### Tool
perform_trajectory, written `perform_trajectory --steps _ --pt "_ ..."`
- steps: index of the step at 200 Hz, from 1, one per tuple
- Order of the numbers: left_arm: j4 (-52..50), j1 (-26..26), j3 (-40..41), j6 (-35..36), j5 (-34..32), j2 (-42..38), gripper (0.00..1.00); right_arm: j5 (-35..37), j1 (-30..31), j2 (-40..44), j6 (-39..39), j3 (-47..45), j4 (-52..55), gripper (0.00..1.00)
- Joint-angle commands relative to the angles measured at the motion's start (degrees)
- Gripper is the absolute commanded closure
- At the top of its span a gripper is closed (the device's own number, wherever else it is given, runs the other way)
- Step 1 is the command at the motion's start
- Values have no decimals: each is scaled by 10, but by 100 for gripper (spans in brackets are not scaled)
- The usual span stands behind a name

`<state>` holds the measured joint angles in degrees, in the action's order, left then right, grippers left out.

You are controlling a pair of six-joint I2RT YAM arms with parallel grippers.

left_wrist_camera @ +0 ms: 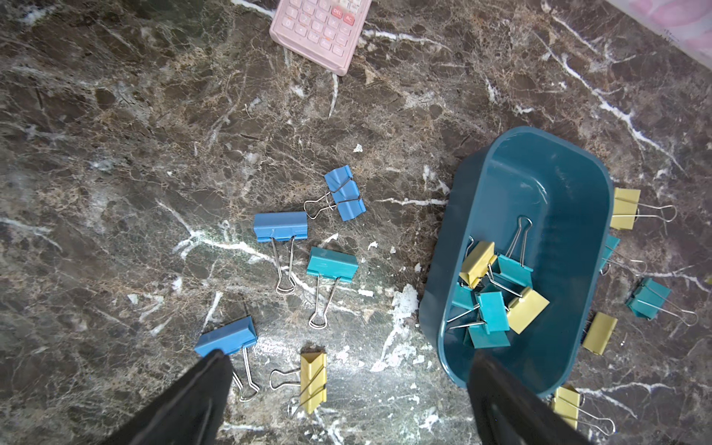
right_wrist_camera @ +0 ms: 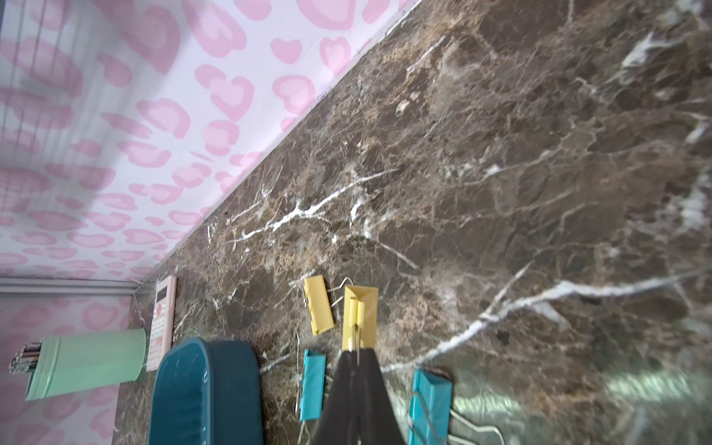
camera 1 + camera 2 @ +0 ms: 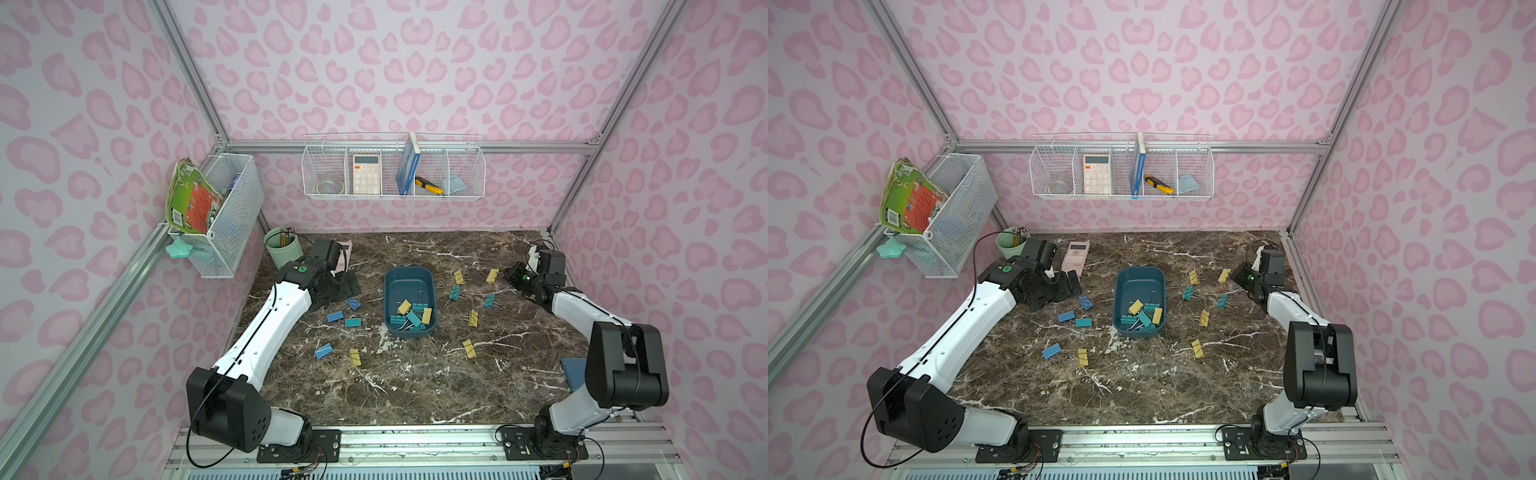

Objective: Take out the binder clips from the storage box
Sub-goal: Place the binder clip at the center of the board.

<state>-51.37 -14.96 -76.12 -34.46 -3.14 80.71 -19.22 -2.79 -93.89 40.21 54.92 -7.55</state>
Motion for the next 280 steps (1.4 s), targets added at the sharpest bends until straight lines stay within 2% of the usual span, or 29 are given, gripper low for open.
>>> perform_trajectory --steps 1,29,56,62,84,101,146,161,188,226,264,280 --pt "14 0 12 -18 -7 -15 1 -40 -16 -43 6 24 -43 100" --pt "18 1 31 -60 -39 -38 1 -59 -25 -96 3 51 -56 100" --pt "43 1 48 -54 -23 -57 1 -73 -26 -135 -5 73 -49 95" --pt "44 1 47 -49 -17 -56 1 -73 -27 -140 -8 78 -43 90" --pt "44 1 39 -33 11 -45 1 -59 -33 -146 -22 87 -22 60" --pt "51 -1 36 -20 38 -38 5 -31 -31 -134 -38 94 10 43" --pt "60 -30 17 12 85 -5 19 46 10 -51 -83 91 73 22" --pt "56 -53 2 31 91 18 24 65 35 -20 -89 80 82 12" --pt "37 -104 -34 70 103 80 31 80 84 34 -97 57 103 1" --pt "15 -165 -104 141 108 187 40 77 119 111 -91 16 121 1" --pt "4 -170 -198 157 109 302 49 85 143 184 -87 -10 151 1" --pt "-26 -170 -258 151 102 356 59 101 152 208 -87 -15 165 1"
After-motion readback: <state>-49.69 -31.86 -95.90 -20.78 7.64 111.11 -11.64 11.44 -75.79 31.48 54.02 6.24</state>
